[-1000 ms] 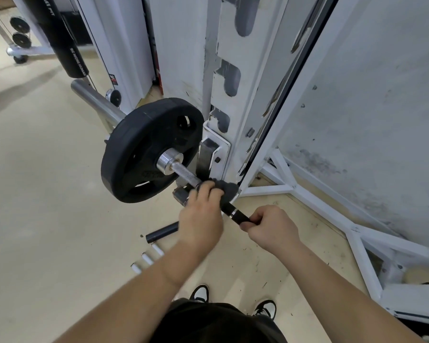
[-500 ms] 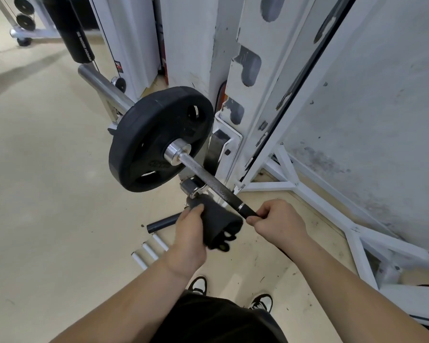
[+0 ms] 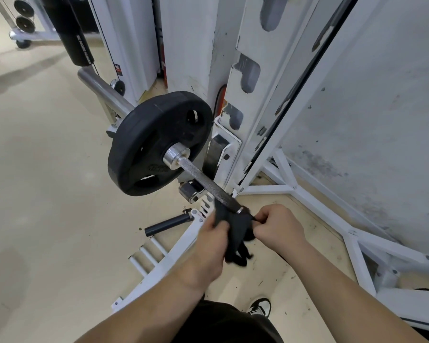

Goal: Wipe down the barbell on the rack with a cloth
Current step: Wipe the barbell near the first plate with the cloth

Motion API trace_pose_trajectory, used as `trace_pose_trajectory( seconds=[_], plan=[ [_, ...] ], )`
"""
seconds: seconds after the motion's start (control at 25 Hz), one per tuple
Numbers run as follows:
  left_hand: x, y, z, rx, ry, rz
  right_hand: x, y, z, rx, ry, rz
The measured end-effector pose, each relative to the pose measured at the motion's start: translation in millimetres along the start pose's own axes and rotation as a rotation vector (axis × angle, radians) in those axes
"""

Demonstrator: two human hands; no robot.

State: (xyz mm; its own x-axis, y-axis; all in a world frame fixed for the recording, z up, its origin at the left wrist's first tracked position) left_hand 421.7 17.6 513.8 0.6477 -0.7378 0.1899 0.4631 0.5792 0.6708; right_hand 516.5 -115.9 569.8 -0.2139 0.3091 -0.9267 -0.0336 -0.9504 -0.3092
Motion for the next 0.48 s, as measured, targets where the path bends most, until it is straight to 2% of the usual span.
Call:
trace_pose_trajectory(
  seconds=[0.08, 0.12, 0.2, 0.24, 0.32, 0.44, 0.48],
  plan=[
    [6, -10, 9, 0.037, -0.068, -0.17, -1, 0, -2, -0.009, 0.003, 0.012],
    [-3, -4, 2, 0.045, -0.006, -0.138, -1, -1, -2, -0.011, -0.004, 0.011],
    [-26, 17, -17, 0.023, 0.204, 0.084, 1, 0, -1, -0.011, -0.019, 0.01],
    [-30, 23, -22, 0.003, 0.251, 0.184, 1, 0, -1, -0.01, -0.021, 0.012],
    [-15, 20, -9, -0.015, 0.168, 0.196, 1, 0, -1, -0.013, -0.01, 0.019],
    [5, 0, 19, 0.006, -0.09, -0.149, -1, -2, -3, -0.027, 0.012, 0.025],
    [3, 0, 23, 0.047, -0.119, -0.289, -1, -1, -4, -0.022, 0.007, 0.022]
  ],
)
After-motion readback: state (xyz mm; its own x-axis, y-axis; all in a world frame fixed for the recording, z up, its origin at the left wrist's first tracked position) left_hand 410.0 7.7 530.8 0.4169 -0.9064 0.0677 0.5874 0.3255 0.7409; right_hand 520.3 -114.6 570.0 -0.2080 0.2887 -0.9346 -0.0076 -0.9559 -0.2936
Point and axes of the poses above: each hand's wrist, its own z-axis away from the middle knuckle, its own x-axis out of the palm, y = z × x, the point moved 8 cm from there along -z, towards the middle knuckle, and after that the axes turned 13 degrees about y, right-handed, at the moved point
